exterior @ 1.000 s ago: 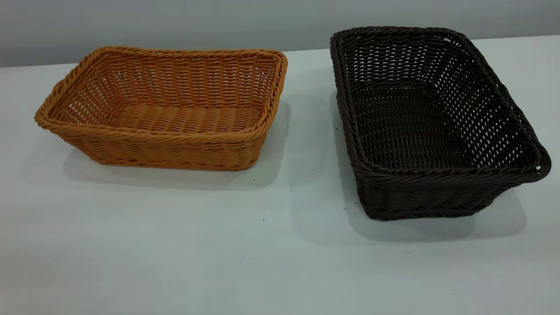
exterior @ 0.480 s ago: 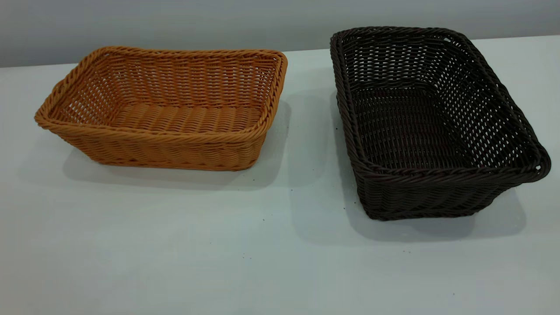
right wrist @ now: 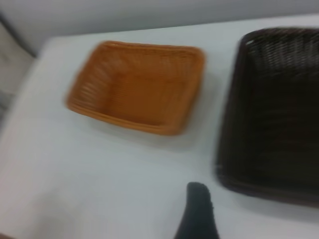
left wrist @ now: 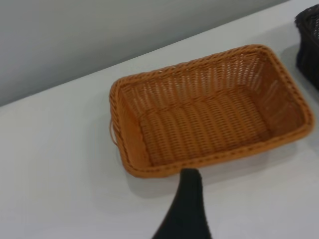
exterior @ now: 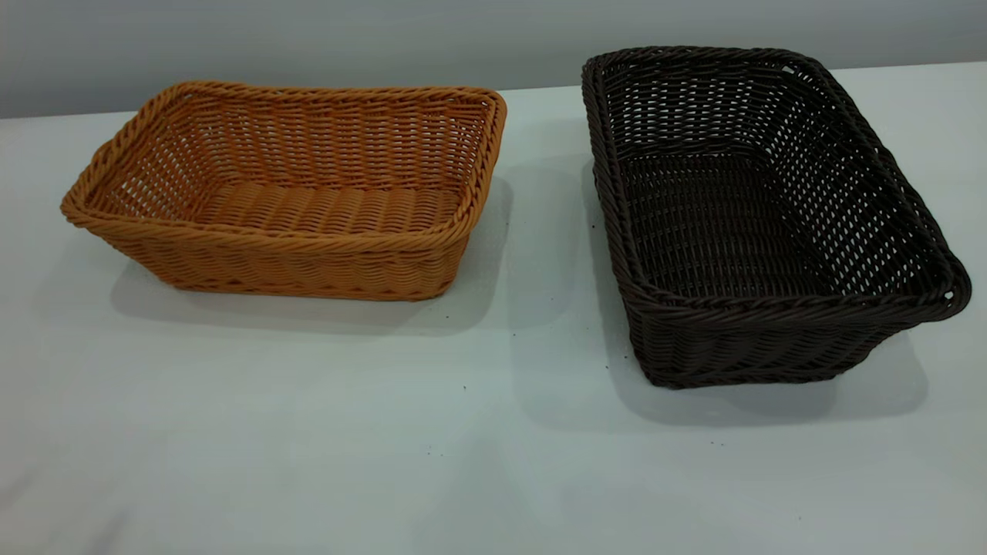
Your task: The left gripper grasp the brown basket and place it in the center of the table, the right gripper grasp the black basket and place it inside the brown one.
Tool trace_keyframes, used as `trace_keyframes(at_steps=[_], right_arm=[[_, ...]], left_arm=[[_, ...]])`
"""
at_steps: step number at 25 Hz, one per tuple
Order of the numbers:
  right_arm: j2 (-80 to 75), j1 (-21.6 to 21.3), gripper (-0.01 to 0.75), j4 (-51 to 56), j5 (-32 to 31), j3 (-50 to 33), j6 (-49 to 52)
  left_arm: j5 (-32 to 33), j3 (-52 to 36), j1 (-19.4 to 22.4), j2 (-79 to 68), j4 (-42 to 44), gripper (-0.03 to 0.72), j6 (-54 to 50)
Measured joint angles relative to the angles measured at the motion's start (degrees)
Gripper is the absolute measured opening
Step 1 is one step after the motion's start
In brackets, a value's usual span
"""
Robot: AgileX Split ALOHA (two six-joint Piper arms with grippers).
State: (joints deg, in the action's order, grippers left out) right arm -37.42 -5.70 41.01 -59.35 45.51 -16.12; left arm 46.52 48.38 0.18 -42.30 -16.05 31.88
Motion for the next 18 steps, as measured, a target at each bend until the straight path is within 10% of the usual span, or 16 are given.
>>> trace_keyframes(at_steps=[10,18], right_arm=[[-16.24,0.00,0.524,14.36,3.57,-2.08,10.44],[-20.00,0.56,0.521,20.04,18.99,-14.02,28.75]], left_arm=[[-7.82,2.42,-4.17,-22.82,-0.29,0.582,11.54],[-9.27,2.36,-8.49,-31.98,-0.09,0.582,19.97]])
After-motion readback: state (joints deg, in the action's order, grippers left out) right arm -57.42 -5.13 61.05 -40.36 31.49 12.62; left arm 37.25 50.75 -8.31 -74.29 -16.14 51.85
